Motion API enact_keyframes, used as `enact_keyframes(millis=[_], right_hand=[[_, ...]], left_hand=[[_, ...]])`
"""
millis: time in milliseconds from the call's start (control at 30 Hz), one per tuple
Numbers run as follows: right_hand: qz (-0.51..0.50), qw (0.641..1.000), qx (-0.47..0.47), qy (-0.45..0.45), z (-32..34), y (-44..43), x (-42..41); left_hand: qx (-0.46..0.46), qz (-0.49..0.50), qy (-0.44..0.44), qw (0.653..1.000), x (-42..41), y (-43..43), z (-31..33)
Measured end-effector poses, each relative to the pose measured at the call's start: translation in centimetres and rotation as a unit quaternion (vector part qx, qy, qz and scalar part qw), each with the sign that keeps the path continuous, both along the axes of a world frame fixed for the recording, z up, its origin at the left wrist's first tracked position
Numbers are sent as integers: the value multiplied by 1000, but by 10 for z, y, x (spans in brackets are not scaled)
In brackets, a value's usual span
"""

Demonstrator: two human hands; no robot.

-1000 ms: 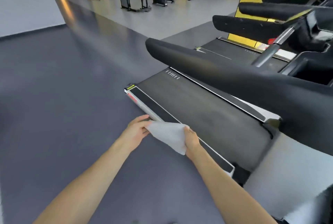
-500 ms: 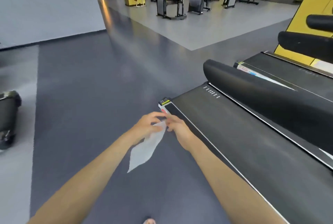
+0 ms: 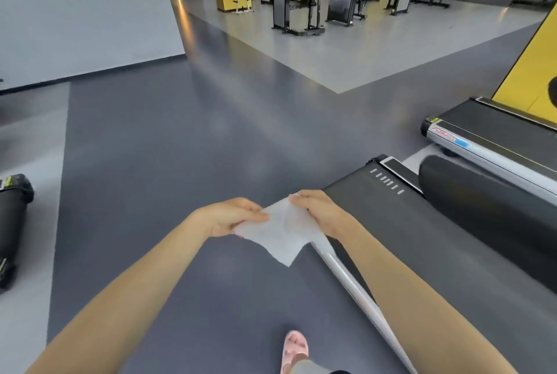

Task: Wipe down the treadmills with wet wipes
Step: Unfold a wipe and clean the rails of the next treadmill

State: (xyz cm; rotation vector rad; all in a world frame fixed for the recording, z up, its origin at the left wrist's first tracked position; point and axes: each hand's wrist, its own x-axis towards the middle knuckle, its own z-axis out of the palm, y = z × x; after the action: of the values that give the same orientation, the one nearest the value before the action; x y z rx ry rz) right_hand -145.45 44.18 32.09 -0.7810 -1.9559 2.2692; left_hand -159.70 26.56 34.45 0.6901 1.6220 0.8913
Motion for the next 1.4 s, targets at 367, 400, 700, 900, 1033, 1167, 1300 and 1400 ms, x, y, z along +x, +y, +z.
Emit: enact_keyframes(millis=[367, 400, 700, 900, 1033, 1167, 1300, 1400], right_hand=[[-181, 977, -109, 8, -6, 141, -196], [-201, 973, -114, 4, -10, 157, -205], [-198, 971, -12, -132, -33, 308, -246], [-415, 898, 46, -138, -17, 389, -253], [-458, 872, 82, -153, -7, 426, -231], [-497, 847, 87, -165, -7, 469, -211], [-524, 824, 84, -198, -13, 534, -184], [-586, 786, 75, -181, -6, 599, -134]], left_hand=[[131, 230, -278, 923, -165, 141, -28], [108, 213, -269, 933, -173, 157, -36], [36, 94, -80, 992, -282, 355, -56], [21, -5, 48, 999, -311, 495, -37], [106, -124, 149, 975, -286, 563, -17], [164, -155, 233, 946, -259, 625, -15], [175, -191, 323, 910, -227, 715, -24], [174, -255, 346, 886, -180, 804, -19]])
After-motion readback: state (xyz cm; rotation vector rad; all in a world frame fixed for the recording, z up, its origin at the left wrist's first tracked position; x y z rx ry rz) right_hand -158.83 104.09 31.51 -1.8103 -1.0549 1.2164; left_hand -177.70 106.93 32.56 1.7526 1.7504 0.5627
